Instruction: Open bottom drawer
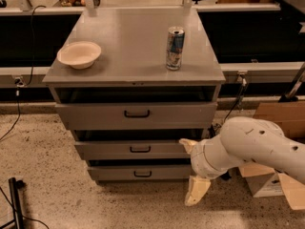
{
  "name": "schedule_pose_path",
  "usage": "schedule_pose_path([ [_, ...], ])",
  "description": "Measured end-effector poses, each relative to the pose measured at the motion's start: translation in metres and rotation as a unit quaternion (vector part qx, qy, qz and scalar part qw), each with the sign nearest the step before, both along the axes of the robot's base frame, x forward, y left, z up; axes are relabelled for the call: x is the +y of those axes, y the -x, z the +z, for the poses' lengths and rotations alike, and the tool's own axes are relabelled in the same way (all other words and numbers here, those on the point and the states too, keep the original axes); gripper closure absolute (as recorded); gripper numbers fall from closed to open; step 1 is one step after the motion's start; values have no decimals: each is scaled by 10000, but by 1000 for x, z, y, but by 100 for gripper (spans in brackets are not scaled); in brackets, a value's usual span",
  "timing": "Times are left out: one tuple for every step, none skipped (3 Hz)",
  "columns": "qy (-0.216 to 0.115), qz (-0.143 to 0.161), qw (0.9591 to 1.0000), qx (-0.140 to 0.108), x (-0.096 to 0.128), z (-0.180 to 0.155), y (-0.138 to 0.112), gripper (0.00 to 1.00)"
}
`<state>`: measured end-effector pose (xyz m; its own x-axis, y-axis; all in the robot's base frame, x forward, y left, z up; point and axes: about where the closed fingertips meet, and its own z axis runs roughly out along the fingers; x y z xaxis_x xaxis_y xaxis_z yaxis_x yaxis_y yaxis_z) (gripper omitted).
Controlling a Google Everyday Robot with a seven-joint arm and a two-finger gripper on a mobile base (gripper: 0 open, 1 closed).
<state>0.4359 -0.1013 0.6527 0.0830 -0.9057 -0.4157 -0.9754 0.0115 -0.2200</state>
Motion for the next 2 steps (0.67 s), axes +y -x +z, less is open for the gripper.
schedule_pose_path([
  [-27, -11, 10000, 85, 2, -27, -17, 0],
  [-353, -169, 9992, 127, 3, -87, -38, 0],
])
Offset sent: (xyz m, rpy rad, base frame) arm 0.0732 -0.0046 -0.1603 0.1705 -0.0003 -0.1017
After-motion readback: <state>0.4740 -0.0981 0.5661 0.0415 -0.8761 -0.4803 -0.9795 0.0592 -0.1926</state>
